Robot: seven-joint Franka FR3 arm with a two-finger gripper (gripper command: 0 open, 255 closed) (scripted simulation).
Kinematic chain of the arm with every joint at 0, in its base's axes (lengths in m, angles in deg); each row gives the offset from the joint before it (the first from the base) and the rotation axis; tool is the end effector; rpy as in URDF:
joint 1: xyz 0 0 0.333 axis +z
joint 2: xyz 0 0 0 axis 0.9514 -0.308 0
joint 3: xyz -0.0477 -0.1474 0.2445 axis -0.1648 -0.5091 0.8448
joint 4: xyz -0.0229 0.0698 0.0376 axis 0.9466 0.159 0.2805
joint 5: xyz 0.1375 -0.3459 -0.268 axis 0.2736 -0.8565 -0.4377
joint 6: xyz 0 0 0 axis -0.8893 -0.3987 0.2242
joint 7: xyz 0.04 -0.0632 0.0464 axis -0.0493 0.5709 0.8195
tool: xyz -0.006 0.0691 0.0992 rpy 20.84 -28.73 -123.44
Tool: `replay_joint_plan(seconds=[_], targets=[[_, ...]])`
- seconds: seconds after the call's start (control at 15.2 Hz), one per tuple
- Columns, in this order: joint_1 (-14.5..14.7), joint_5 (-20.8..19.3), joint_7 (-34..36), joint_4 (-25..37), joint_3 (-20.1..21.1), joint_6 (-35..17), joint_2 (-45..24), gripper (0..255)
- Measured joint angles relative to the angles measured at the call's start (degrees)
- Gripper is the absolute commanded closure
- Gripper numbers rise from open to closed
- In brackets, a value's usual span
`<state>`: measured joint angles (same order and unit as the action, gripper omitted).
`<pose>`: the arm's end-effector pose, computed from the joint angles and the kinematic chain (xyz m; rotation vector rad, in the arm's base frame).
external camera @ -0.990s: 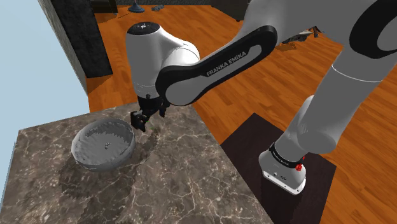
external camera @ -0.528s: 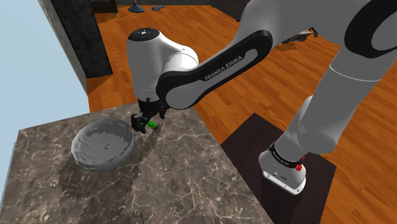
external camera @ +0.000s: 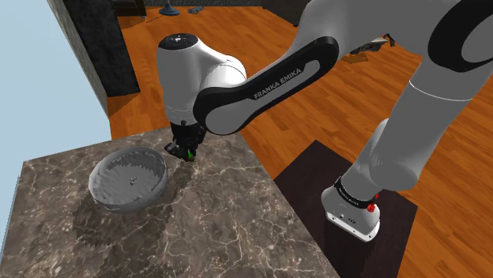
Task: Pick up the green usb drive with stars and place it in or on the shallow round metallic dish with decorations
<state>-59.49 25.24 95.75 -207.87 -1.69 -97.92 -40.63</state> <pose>0.4630 0.4175 0.2919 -3.1310 -0.1887 -0.0802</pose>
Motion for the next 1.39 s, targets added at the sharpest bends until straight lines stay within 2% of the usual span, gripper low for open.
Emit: replay_joint_plan(seconds=[0.4,1.39], targets=[[-0.14,0.48,-0.36,0.09,0.05,0.78,0.61,255],[-0.62,3.9,-2.81,6.59,0.43,11.41,5.36,255]])
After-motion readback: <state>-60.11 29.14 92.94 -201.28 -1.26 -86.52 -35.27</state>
